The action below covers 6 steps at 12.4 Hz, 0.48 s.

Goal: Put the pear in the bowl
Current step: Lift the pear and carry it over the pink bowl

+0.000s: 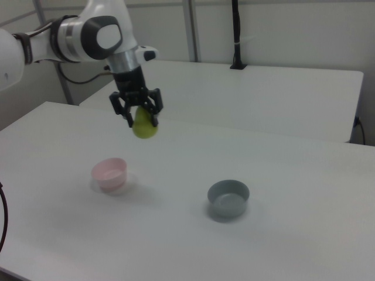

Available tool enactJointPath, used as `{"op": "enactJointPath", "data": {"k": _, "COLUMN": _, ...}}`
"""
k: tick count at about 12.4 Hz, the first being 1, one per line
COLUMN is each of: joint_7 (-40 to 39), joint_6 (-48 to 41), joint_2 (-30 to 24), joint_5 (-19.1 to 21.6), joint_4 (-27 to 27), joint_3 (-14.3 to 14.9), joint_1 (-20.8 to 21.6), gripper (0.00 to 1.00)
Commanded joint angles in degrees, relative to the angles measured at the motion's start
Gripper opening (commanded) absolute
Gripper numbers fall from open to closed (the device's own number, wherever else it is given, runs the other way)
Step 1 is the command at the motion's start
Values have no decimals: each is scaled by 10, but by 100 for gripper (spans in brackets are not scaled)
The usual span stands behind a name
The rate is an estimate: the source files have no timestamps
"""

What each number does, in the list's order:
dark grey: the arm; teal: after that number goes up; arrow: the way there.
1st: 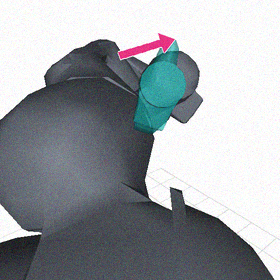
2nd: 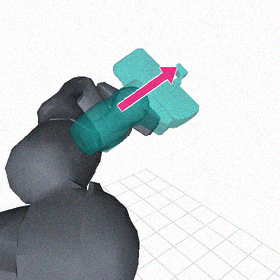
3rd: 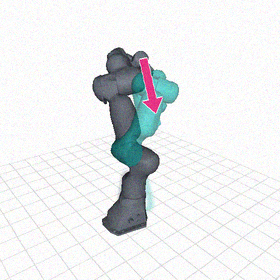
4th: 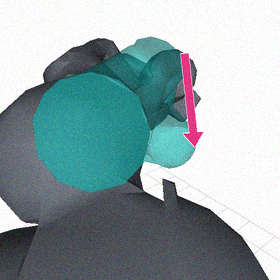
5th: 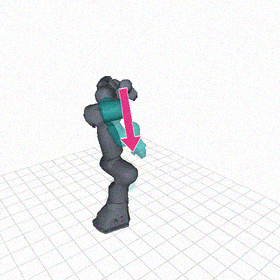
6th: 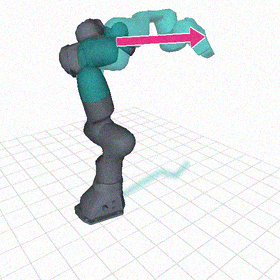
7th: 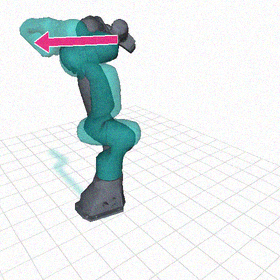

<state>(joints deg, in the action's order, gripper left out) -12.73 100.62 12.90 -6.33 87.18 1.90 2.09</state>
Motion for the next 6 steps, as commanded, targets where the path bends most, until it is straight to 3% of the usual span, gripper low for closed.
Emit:
{"op": "enactJointPath", "data": {"k": 1, "joint_7": 74, "joint_6": -21, "joint_2": -17, "joint_5": 2, "joint_4": 23, "joint_3": -68, "joint_1": 11, "gripper": 55}}
{"op": "enactJointPath", "data": {"k": 6, "joint_7": 154, "joint_6": -14, "joint_2": -14, "joint_5": -3, "joint_4": 40, "joint_3": -145, "joint_1": 12, "gripper": 55}}
